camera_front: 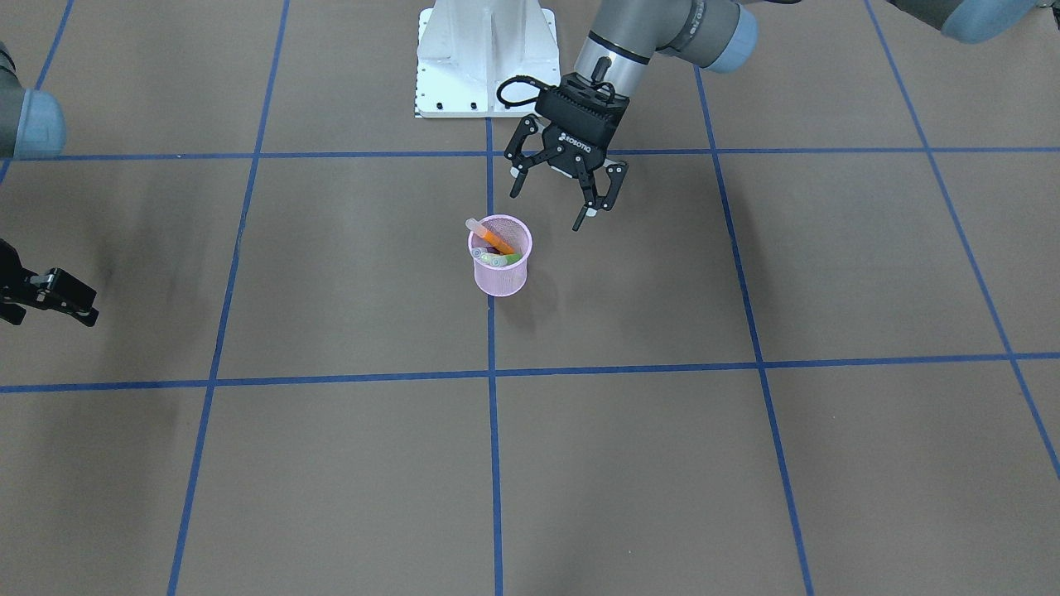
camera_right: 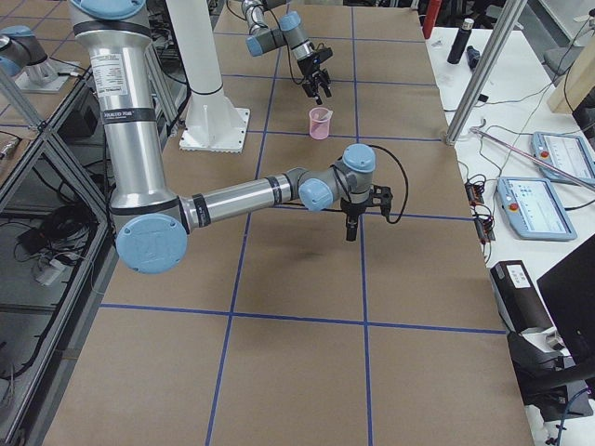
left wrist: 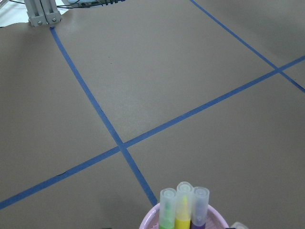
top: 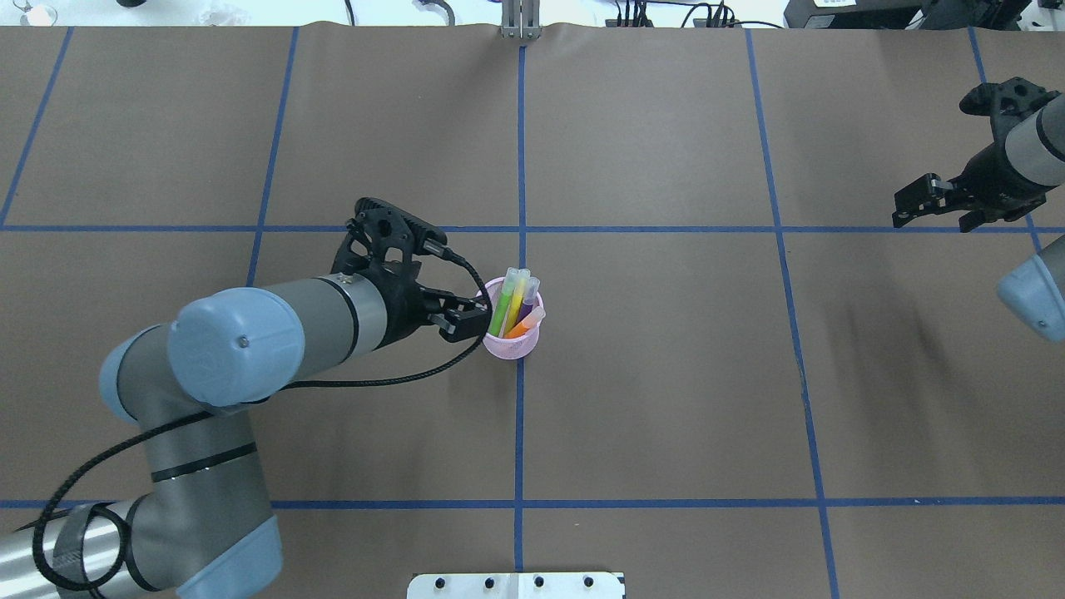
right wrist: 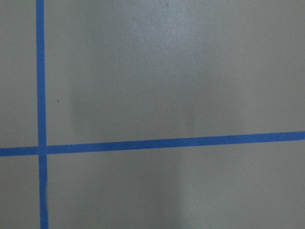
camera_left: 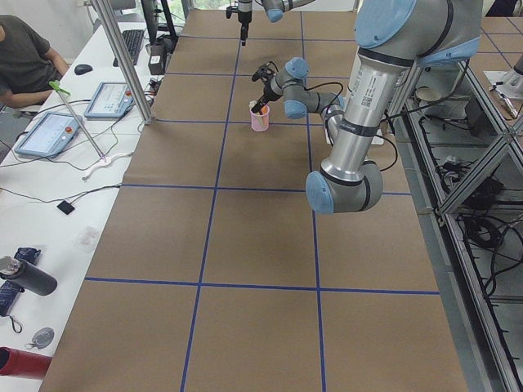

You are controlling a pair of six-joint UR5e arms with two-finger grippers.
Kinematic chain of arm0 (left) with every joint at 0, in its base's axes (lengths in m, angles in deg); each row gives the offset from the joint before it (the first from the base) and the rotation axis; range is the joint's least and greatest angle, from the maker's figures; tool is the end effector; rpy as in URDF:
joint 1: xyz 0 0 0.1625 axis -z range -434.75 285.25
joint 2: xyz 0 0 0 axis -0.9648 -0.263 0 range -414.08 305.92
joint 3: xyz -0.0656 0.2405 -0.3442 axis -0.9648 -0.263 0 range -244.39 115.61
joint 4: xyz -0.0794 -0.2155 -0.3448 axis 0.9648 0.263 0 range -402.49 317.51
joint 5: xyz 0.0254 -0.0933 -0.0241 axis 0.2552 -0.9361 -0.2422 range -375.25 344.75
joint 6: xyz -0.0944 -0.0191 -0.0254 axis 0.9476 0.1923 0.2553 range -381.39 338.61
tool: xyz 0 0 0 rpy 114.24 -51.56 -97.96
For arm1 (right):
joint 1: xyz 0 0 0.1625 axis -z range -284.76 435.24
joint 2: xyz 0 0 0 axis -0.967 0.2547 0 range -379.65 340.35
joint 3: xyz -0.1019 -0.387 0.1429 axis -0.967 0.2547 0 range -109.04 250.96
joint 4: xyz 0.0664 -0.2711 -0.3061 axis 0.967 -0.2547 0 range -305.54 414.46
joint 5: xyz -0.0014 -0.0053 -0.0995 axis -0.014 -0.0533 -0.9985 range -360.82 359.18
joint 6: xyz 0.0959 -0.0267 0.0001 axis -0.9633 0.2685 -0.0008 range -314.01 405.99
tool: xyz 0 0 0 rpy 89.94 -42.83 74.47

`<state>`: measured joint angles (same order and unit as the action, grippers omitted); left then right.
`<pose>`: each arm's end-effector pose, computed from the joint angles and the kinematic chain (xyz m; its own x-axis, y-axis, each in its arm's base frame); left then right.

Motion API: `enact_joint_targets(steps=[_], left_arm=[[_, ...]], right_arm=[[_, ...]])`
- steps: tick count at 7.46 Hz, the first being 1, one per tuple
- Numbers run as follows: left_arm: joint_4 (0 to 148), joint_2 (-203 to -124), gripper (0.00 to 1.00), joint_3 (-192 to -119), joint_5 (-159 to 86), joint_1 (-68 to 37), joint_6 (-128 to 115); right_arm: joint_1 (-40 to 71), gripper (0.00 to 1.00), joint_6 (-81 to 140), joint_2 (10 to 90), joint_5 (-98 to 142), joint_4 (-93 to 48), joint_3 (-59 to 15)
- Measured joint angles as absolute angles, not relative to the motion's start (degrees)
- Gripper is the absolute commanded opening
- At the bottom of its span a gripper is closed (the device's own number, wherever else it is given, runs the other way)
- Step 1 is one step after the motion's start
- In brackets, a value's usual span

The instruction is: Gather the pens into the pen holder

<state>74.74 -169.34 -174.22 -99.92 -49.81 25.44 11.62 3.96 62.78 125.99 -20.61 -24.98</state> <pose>0.4685 -0.3752 0.2044 0.5431 0.4987 -0.6755 0.1763 0.7188 0.6725 -0.1841 -0.5371 0.5148 0.7002 0.0734 0.7101 -0.1053 0.9944 0.0009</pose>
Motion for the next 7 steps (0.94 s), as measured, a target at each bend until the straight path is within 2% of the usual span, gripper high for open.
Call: enact_joint_targets(steps=[2, 5, 7], left_arm=[[74.78, -162.89, 0.99, -175.83, -113.41, -40.78, 25.68], [73.12, -154.52, 0.99, -174.87, -135.99, -20.81, 16.98], [62.26, -153.43, 0.98, -172.28, -144.27, -8.77, 9.90]], right_arm=[[8.82, 0.99, 4.19, 62.92, 126.15, -20.67, -24.36], [1.68, 0.99, 4.38, 64.22, 127.53, -20.68, -24.04], [-1.99, 0.99, 6.28, 66.88, 128.87, -20.63, -24.33]])
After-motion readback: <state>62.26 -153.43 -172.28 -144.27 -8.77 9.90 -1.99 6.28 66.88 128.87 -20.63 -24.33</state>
